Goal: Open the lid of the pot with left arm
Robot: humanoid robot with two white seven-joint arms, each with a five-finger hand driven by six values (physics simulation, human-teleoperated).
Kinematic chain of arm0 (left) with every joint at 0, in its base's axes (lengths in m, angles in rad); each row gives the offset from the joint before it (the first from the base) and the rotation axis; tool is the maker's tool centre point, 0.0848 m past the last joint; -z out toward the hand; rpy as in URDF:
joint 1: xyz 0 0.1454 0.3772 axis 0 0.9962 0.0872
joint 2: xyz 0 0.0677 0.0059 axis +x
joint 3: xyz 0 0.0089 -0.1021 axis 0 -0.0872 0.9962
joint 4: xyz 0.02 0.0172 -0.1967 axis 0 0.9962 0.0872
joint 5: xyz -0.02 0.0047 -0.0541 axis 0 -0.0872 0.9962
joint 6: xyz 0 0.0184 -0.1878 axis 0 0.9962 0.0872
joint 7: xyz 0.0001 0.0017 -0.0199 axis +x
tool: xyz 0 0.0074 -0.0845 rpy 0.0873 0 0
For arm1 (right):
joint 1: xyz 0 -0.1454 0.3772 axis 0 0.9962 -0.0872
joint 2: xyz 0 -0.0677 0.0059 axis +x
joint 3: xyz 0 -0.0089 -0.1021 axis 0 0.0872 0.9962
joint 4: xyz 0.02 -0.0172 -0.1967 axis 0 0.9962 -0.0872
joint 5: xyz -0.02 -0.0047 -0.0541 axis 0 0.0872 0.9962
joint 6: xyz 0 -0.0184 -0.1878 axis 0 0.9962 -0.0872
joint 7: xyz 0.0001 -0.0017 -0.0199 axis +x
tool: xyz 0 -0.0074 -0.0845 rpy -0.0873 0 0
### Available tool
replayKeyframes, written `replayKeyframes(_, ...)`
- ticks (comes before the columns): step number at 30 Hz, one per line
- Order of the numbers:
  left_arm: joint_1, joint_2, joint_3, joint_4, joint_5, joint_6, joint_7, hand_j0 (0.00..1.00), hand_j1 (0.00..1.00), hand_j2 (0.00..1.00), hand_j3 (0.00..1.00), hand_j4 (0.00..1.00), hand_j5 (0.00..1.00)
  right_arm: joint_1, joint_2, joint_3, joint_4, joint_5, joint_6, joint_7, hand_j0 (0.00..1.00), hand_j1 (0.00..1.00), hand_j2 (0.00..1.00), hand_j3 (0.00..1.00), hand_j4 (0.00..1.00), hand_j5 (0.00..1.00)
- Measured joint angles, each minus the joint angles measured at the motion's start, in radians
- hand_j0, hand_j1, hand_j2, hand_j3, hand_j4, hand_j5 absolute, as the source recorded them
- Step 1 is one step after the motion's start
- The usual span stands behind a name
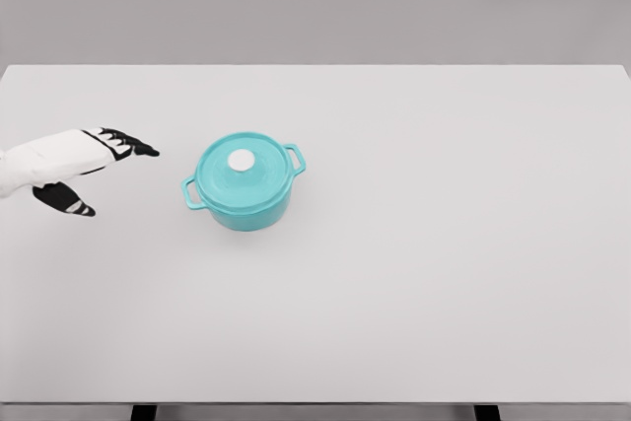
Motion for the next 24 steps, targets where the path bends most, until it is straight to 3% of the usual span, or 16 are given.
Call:
replayKeyframes(5, -0.006, -0.002, -0.001, 0.007, -0.007, -0.006, -0.001, 1.00, 1.00, 1.00, 1.00, 1.00, 1.00, 0.012, 0.000, 0.001, 0.000, 0.000, 0.000, 0.000, 1.00, 1.00, 1.00, 1.00, 1.00, 1.00)
replayKeyframes(11, -0.109, -0.008, -0.013, 0.029, -0.033, -0.051, -0.001, 1.00, 1.00, 1.00, 1.00, 1.00, 1.00, 0.012, 0.000, 0.001, 0.000, 0.000, 0.000, 0.000, 1.00, 1.00, 1.00, 1.00, 1.00, 1.00)
replayKeyframes(12, -0.178, -0.012, -0.035, 0.028, -0.030, -0.062, -0.001, 1.00, 1.00, 1.00, 1.00, 1.00, 1.00, 0.012, 0.000, 0.001, 0.000, 0.000, 0.000, 0.000, 1.00, 1.00, 1.00, 1.00, 1.00, 1.00)
replayKeyframes(14, -0.360, -0.027, -0.132, 0.061, -0.030, -0.082, -0.001, 1.00, 1.00, 1.00, 1.00, 1.00, 1.00, 0.012, 0.000, 0.001, 0.000, 0.000, 0.000, 0.000, 1.00, 1.00, 1.00, 1.00, 1.00, 1.00)
replayKeyframes(16, -0.503, -0.040, -0.276, 0.102, -0.024, -0.101, 0.000, 1.00, 1.00, 1.00, 1.00, 1.00, 1.00, 0.012, 0.000, 0.001, 0.000, 0.000, 0.000, 0.000, 1.00, 1.00, 1.00, 1.00, 1.00, 1.00)
replayKeyframes(19, -0.571, -0.092, -0.448, 0.125, -0.030, -0.134, -0.001, 1.00, 1.00, 1.00, 1.00, 1.00, 1.00, 0.012, 0.000, 0.001, 0.000, 0.000, 0.000, 0.000, 1.00, 1.00, 1.00, 1.00, 1.00, 1.00)
replayKeyframes(24, -0.594, -0.194, -0.538, 0.133, -0.035, -0.150, -0.001, 1.00, 1.00, 1.00, 1.00, 1.00, 1.00, 0.012, 0.000, 0.001, 0.000, 0.000, 0.000, 0.000, 1.00, 1.00, 1.00, 1.00, 1.00, 1.00)
